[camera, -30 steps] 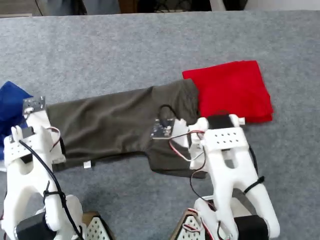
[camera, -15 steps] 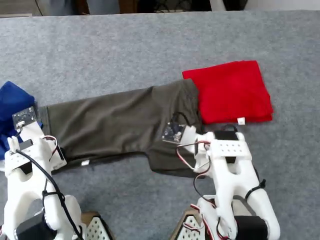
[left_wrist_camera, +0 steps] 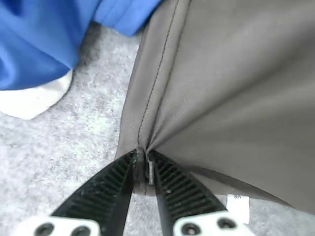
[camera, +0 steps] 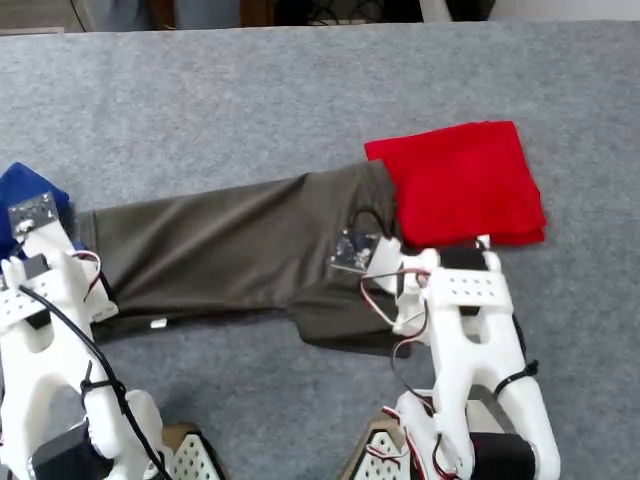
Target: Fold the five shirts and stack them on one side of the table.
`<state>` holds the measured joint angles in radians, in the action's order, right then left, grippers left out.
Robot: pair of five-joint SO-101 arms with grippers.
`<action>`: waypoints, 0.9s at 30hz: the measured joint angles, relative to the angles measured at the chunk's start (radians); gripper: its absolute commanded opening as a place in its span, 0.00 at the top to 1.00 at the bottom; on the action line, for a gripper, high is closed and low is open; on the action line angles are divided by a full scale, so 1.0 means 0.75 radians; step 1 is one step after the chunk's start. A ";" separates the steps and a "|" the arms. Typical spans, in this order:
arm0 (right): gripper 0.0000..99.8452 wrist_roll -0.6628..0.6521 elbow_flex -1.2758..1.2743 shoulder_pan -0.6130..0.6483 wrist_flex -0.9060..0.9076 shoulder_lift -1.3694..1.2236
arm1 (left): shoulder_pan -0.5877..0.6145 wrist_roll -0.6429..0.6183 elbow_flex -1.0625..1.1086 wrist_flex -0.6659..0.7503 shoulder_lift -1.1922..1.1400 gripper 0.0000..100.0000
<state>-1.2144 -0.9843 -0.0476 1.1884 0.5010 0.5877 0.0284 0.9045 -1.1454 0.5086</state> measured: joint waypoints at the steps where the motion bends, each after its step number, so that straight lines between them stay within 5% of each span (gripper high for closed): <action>1: 0.99 0.002 0.023 0.000 0.020 0.000 | 0.000 0.000 -0.012 -0.012 0.000 0.97; 7: 0.99 0.004 0.084 0.000 0.065 0.000 | 0.000 0.037 -0.057 -0.102 0.000 0.83; 17: 0.99 0.008 0.084 0.000 0.072 0.000 | 0.094 0.135 -0.104 -0.291 -0.002 0.83; 24: 0.99 0.008 0.080 0.000 0.065 0.000 | 0.131 0.178 0.068 -0.043 -0.004 0.92; 27: 0.99 0.008 0.080 0.000 0.057 0.000 | 0.098 0.182 0.153 0.029 -0.004 0.88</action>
<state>-1.2083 -0.9244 -0.0476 1.2313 0.5010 0.6613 0.1649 1.0196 -1.1239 0.5056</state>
